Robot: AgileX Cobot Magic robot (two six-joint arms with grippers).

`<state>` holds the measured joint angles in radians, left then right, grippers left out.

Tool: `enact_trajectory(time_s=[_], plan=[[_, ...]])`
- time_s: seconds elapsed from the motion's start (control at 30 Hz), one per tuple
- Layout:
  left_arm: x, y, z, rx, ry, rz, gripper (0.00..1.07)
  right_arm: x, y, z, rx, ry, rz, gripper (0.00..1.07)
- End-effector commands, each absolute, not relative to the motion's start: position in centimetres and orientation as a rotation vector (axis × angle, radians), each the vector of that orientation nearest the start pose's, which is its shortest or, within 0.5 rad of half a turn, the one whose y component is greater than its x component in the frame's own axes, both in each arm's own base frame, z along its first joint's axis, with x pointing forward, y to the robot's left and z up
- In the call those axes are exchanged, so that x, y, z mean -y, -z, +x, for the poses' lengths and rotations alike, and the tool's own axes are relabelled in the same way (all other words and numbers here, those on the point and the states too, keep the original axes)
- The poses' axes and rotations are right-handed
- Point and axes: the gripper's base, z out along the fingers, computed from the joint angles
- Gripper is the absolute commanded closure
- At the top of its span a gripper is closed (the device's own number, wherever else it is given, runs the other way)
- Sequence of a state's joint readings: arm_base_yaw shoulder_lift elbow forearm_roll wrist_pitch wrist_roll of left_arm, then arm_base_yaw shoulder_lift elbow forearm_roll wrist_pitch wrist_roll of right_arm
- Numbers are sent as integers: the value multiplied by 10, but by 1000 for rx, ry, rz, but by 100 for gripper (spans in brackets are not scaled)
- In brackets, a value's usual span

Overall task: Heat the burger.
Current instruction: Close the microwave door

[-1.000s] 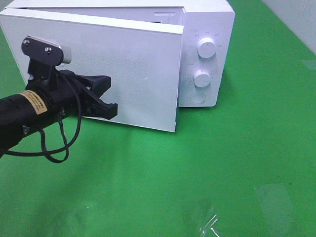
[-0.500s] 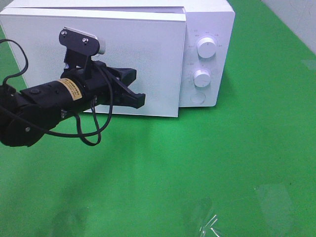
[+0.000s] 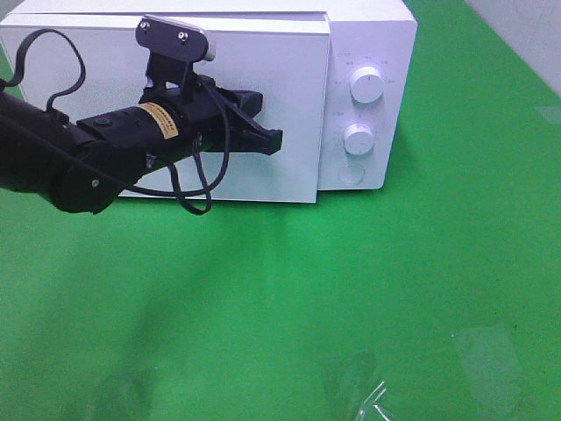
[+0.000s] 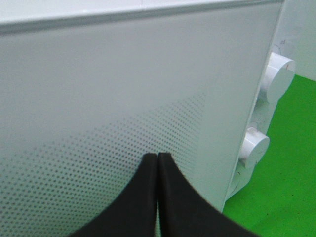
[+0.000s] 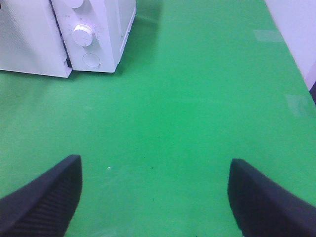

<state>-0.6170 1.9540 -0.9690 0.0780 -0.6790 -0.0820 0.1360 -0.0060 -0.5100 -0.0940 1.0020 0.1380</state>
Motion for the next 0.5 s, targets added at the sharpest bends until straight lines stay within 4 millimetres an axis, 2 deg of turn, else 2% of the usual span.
enact_trajectory(time_s=[0.03, 0.27, 0.5], plan=[[242, -171, 329, -1721, 507, 560, 107, 9, -284, -7, -1946, -51, 0, 31], [250, -177, 342, -1703, 510, 553, 107, 9, -284, -7, -1946, -51, 0, 31], [258, -173, 353, -1709, 503, 557, 107, 9, -284, -7, -1946, -51, -1, 31]])
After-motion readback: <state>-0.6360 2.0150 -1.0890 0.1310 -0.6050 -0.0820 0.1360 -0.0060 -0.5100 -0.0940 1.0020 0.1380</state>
